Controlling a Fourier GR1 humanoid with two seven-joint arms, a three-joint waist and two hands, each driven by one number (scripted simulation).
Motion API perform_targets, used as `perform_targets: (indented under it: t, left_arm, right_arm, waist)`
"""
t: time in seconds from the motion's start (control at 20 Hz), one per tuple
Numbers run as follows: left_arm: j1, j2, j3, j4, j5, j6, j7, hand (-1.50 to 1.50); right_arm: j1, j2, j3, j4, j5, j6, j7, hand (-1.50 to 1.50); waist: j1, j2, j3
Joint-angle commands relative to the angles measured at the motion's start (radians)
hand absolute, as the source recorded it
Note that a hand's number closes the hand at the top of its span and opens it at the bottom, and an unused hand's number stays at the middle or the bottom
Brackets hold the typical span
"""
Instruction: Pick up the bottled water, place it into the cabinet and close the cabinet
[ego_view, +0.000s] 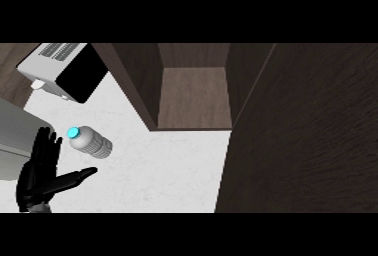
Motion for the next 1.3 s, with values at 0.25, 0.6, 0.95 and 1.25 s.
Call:
perform_targets:
  t: [0.25, 0.6, 0.95, 1.25]
  left_arm:
    - [-0.111, 0.026, 0.046, 0.348, 0.008, -0.047, -0.243, -1.50]
    - [-0.254, 0.085, 0.073, 0.605, 0.009, -0.051, -0.363, -1.50]
    - [-0.331, 0.142, 0.125, 0.830, 0.020, -0.084, -0.537, -1.50]
    - [-0.422, 0.123, 0.144, 0.937, 0.033, -0.066, -0.629, -1.50]
  right_arm:
    - [0.002, -0.065, -0.004, -0.147, 0.078, -0.007, 0.080, -1.50]
    - [-0.015, -0.019, 0.078, -0.084, 0.141, -0.067, 0.074, -1.50]
    - [0.007, -0.071, 0.030, -0.125, 0.078, -0.067, 0.061, -1.50]
    - [-0.006, -0.093, 0.018, -0.120, 0.064, -0.067, 0.055, -1.50]
  waist:
    - [-0.005, 0.000, 0.000]
    - [-0.001, 0.000, 0.000]
    - [-0.010, 0.003, 0.000]
    - [-0.015, 0.005, -0.001]
